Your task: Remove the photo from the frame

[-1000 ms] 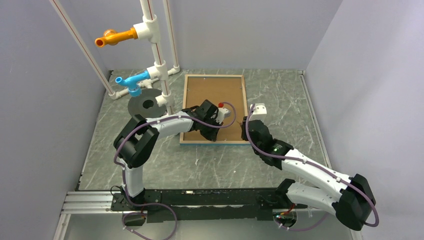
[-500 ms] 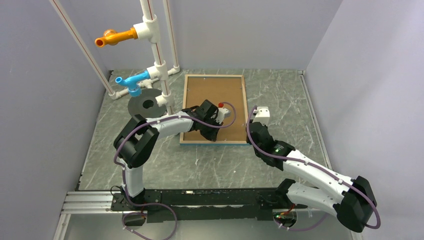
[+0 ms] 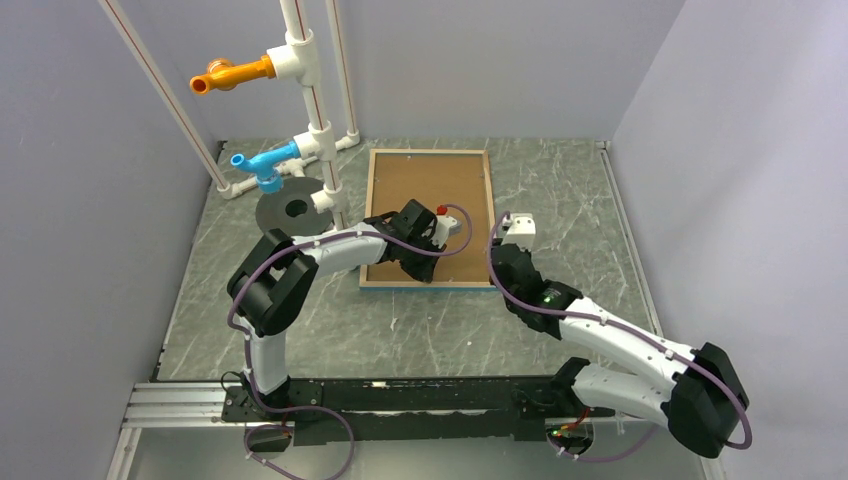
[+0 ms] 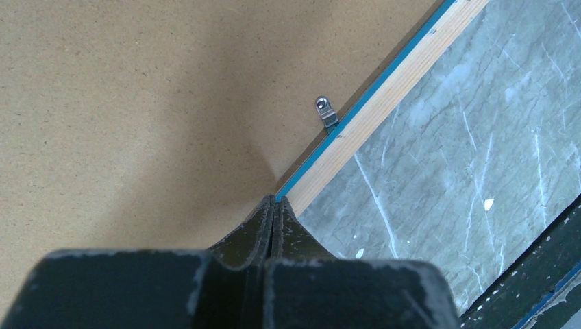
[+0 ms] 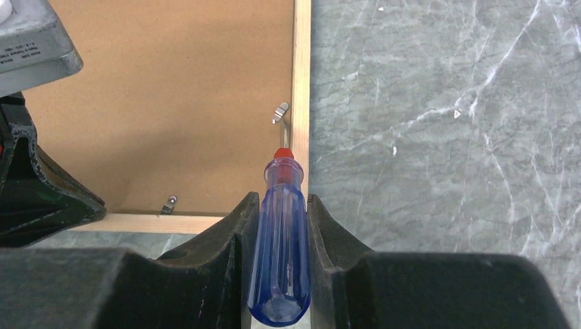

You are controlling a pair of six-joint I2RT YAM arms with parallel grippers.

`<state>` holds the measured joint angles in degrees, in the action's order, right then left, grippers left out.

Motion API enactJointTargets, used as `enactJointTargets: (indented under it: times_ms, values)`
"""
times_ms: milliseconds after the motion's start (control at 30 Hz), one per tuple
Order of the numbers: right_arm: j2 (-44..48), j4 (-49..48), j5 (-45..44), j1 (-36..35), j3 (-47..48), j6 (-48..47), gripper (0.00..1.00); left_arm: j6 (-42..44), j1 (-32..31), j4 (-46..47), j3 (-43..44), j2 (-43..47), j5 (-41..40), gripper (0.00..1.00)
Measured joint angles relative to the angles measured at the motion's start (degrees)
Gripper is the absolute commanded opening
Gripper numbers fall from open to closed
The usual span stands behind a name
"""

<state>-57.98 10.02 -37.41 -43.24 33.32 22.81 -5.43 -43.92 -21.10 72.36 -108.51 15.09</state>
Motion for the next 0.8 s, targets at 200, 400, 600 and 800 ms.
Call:
enactJointTargets:
  times_ms: [200,400,600,800]
  values:
    - [-1.3,-2.1,0.1,0.2,0.0,-0.6,0.0,0.0,0.0,0.0,0.0,0.0,0.0,0.0]
    - [-1.7,-2.9,0.4,0.4,0.0,-1.0,0.0,0.0,0.0,0.1,0.0,0.0,0.0,0.0]
    - [-2.1,-5.7,3.6,2.6,-0.6,-1.0,0.0,0.0,0.0,0.1,0.0,0.0,0.0,0.0]
    - [-1.6,-8.4,10.0,7.8,-1.4,-0.7,0.0,0.0,0.0,0.1,0.0,0.0,0.0,0.0]
